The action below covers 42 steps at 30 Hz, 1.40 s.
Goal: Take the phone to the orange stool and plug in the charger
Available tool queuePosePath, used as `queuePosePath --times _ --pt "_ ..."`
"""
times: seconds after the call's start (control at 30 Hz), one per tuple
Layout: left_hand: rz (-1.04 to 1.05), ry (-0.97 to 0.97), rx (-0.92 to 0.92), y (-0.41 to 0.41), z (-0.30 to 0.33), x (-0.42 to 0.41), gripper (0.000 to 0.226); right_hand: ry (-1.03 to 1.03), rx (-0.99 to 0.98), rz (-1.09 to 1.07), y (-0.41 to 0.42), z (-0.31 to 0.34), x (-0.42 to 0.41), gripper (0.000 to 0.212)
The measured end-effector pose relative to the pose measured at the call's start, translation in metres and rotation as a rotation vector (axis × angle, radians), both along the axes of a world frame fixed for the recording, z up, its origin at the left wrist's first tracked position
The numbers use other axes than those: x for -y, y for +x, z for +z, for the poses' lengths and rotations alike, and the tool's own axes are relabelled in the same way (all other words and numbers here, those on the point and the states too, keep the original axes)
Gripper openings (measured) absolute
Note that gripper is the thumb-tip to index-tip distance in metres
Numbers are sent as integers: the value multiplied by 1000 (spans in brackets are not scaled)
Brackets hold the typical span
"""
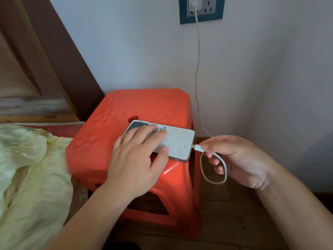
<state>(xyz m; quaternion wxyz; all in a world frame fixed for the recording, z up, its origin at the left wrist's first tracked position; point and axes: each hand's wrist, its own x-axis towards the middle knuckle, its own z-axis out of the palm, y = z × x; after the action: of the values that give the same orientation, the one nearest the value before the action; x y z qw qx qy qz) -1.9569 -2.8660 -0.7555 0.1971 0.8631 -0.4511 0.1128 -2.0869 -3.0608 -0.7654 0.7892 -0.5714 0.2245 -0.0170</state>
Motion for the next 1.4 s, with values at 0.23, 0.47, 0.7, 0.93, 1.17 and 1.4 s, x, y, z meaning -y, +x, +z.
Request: queuePosePath --times 0.23,0.47,0.7,0.93,1.17,1.4 --pt "-70 7 49 0 0 -1 40 -60 3 0 1 1 -1 13" --pt "-76 -4 59 0 -1 1 40 -96 -10 -20 4 2 -2 14" --pt "-79 -7 51 0 0 1 40 -54 -40 -25 8 4 -3 19" --pt "-90 -12 60 0 0 1 39 7 -49 -47 9 4 -5 20" --pt "-86 -47 47 1 -3 -1 38 -19 -51 -53 7 3 -8 13" --pt "-86 -39 21 2 -3 -1 39 -58 -28 -53 2 3 -6 12"
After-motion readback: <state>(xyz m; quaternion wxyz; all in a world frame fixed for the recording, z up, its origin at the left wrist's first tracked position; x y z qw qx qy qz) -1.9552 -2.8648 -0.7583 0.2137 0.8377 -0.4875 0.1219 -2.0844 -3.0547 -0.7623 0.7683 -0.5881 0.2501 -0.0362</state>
